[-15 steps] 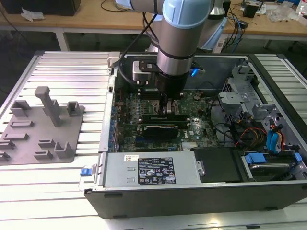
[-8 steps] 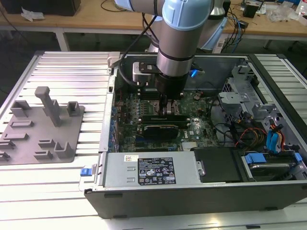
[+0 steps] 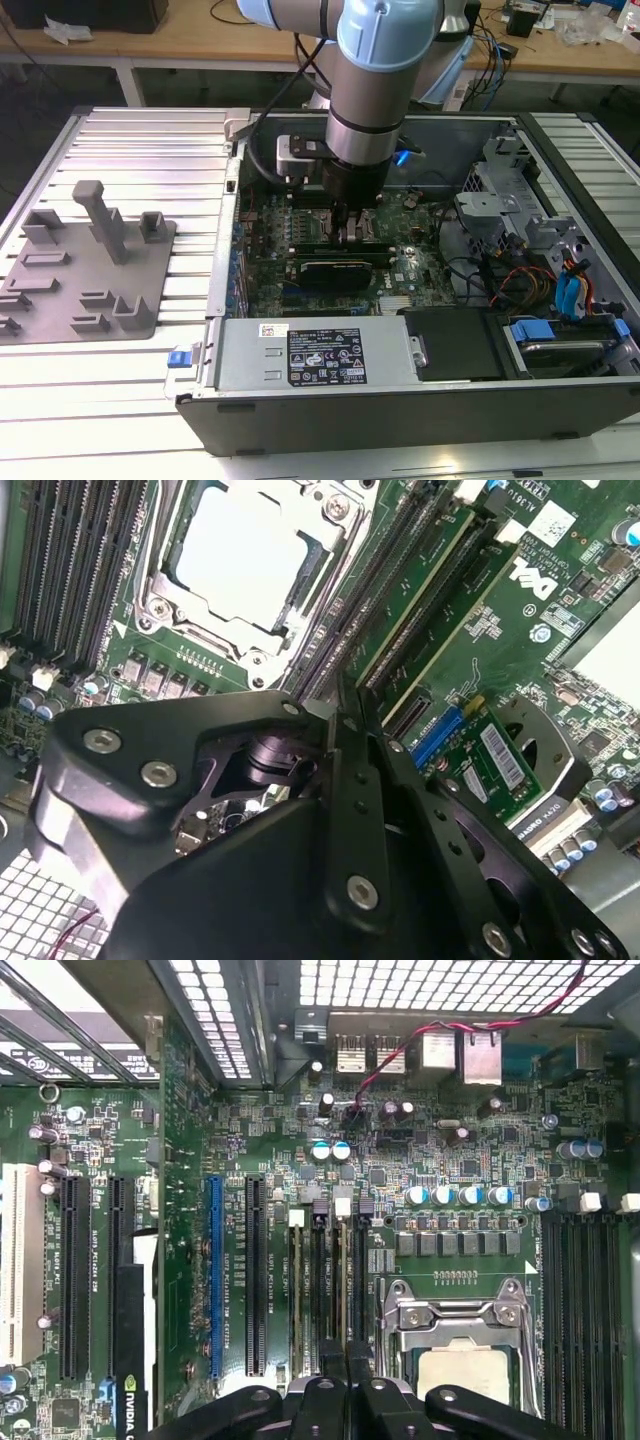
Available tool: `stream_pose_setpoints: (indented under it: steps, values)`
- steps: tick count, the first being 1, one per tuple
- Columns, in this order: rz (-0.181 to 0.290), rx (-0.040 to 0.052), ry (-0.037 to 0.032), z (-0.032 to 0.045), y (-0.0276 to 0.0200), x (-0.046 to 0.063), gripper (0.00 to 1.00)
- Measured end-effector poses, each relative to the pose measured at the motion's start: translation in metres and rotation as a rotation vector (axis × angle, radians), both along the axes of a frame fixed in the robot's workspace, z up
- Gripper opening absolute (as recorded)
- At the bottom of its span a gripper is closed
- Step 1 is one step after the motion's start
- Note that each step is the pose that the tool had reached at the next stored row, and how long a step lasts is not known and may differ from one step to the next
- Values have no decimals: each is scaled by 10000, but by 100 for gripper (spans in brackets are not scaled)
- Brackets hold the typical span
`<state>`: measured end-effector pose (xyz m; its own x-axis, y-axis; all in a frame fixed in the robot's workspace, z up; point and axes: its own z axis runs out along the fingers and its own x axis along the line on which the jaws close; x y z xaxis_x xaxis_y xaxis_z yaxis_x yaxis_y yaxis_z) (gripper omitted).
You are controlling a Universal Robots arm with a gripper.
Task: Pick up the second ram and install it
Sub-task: 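Insert the second ram into the second slot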
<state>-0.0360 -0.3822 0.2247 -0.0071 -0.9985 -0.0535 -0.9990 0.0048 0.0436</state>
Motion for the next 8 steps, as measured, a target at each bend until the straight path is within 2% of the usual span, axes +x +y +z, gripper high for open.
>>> stream_pose_setpoints:
  steps: [2,3,4,7,8]
  values:
    - [0,12,-7,-6,2,1,10]
    - [0,3,-2,-3,1,1,16]
    - [0,1,-1,3,0,0,16]
    - [0,3,-2,96,0,0,16]
    - [0,4,-2,150,0,0,16]
